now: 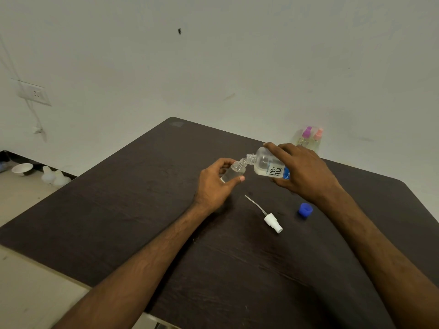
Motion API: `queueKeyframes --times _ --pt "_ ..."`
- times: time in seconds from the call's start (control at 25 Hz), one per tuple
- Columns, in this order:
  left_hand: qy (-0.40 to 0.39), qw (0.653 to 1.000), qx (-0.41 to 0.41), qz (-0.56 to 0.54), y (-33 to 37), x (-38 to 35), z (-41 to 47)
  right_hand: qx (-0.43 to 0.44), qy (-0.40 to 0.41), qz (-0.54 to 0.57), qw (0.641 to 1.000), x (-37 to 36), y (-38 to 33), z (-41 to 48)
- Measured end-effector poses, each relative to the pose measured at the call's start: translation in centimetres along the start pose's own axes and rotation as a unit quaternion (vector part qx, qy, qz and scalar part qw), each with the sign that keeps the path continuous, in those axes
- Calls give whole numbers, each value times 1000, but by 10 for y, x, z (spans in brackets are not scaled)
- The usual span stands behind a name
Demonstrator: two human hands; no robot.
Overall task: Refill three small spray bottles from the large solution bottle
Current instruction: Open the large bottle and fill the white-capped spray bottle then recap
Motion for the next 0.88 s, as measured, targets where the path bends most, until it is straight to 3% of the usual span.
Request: queueKeyframes --times 0.88 --pt "8 1000 8 -7 -2 1 1 -1 15 13 1000 -1 -1 1"
Point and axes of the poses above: each hand's wrist, its own z-axis towards the middle knuckle, its own x-axis out of the back of the hand, y = z × x, the point moved 7 cm from there along z, towards the middle knuckle, and after that the axes turned 14 degrees about x, right-handed, at the moved point
